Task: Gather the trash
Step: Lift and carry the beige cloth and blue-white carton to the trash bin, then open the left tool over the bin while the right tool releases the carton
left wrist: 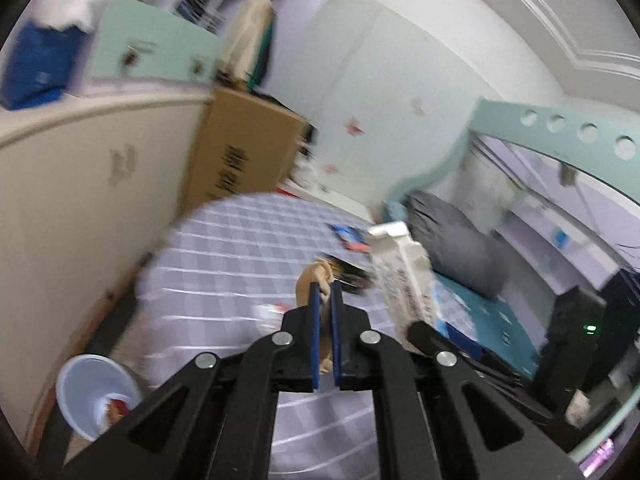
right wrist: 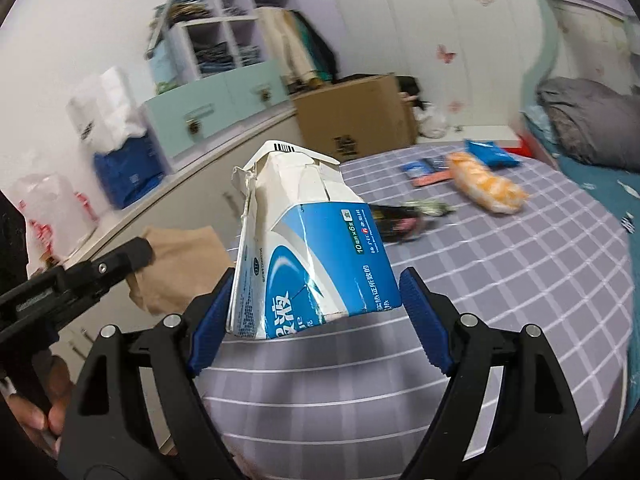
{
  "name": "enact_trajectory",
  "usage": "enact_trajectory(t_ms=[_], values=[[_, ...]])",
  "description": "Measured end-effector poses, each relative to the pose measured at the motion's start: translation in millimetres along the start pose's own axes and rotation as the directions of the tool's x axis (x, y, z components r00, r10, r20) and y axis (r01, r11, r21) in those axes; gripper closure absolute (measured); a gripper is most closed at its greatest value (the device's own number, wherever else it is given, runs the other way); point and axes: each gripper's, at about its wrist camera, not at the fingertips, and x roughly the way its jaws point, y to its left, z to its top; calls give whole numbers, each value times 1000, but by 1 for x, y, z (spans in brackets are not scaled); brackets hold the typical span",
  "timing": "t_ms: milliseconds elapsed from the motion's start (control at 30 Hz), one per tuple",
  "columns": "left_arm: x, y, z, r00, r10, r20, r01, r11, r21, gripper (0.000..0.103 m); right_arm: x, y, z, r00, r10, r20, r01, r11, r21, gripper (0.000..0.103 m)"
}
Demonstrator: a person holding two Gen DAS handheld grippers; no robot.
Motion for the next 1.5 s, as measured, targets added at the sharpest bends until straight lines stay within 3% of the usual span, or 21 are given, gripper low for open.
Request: enact_trajectory(t_ms=[100,200,367,500,667,800,1000,1067,1100,1133,1300,1500], values=[[-23,33,-4,994,110,30,-109,994,-33,98,16,41,-6,997,68,-40,-70,996,-48,24],[-42,71,-12,973,226,36,-223,972,-76,98,36,82,-17,988,124,-89,-132,986,-98,24],[-56,146,-36,920,392,-31,-391,906,-160,98,83,155,-48,953,219,-211,-253,955,-154,24],[-52,205,-61,856,496,-144,-517,829,-216,98,128,204,-82,915,248,-318,-316,930,-186,24],[-33,276,-98,802,517,-298,-591,760,-271,98,193,235,-137,874,191,-447,-315,923,-221,24],[-8,305,-117,785,493,-375,-605,742,-289,98,232,233,-169,852,119,-510,-277,929,-245,24],[40,324,-121,784,446,-432,-590,751,-295,97,267,220,-187,845,35,-533,-207,941,-267,24],[45,330,-125,790,418,-449,-575,760,-303,90,273,215,-189,845,22,-534,-195,943,-269,24],[51,333,-126,789,397,-468,-567,764,-308,71,276,214,-190,845,17,-535,-189,944,-269,24],[56,335,-128,778,390,-492,-575,758,-308,53,279,212,-191,843,15,-538,-188,945,-268,24],[47,339,-141,757,424,-498,-606,740,-291,48,284,211,-199,833,11,-553,-189,946,-265,24],[36,350,-150,742,435,-509,-632,707,-317,48,290,216,-206,820,23,-572,-201,947,-249,24]])
